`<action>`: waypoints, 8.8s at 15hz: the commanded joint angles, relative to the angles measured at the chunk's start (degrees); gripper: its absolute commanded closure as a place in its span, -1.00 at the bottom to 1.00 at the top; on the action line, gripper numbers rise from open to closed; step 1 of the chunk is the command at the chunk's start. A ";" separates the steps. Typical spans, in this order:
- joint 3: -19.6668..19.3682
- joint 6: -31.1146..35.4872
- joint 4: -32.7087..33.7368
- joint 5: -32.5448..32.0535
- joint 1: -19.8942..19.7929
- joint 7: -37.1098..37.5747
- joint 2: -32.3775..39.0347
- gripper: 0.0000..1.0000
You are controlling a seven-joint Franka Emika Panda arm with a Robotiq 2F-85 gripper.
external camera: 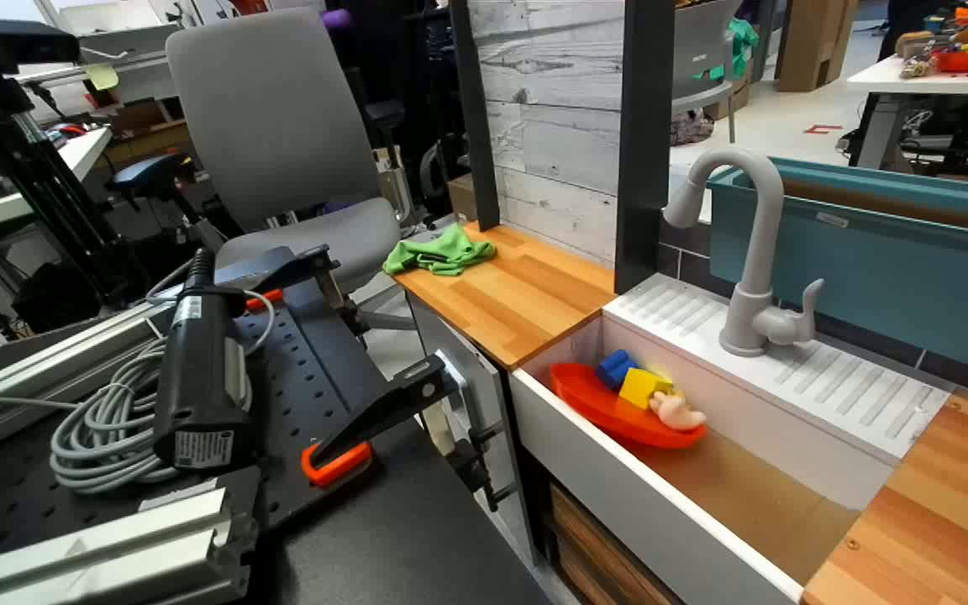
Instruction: Push the towel to the right
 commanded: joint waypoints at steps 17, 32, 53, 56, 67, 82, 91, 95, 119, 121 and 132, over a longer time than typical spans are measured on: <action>0.12 -0.16 0.11 0.08 -0.13 -0.07 0.01 -1.00; 0.12 -0.16 0.11 0.08 -0.13 -0.07 0.01 -1.00; 0.12 -0.16 0.11 0.08 -0.13 -0.07 0.01 -1.00; 0.12 -0.16 0.11 0.08 -0.13 -0.07 0.01 -1.00; 0.12 -0.16 0.11 0.08 -0.13 -0.07 0.01 -1.00; 0.12 -0.16 0.11 0.08 -0.13 -0.07 0.01 -1.00; 0.12 -0.16 0.11 0.08 -0.13 -0.07 0.01 -1.00; 0.12 -0.16 0.11 0.08 -0.13 -0.07 0.01 -1.00; 0.12 -0.16 0.11 0.08 -0.13 -0.07 0.01 -1.00; 0.12 -0.16 0.11 0.08 -0.13 -0.07 0.01 -1.00; 8.10 2.59 0.43 -1.76 3.24 7.13 9.32 -1.00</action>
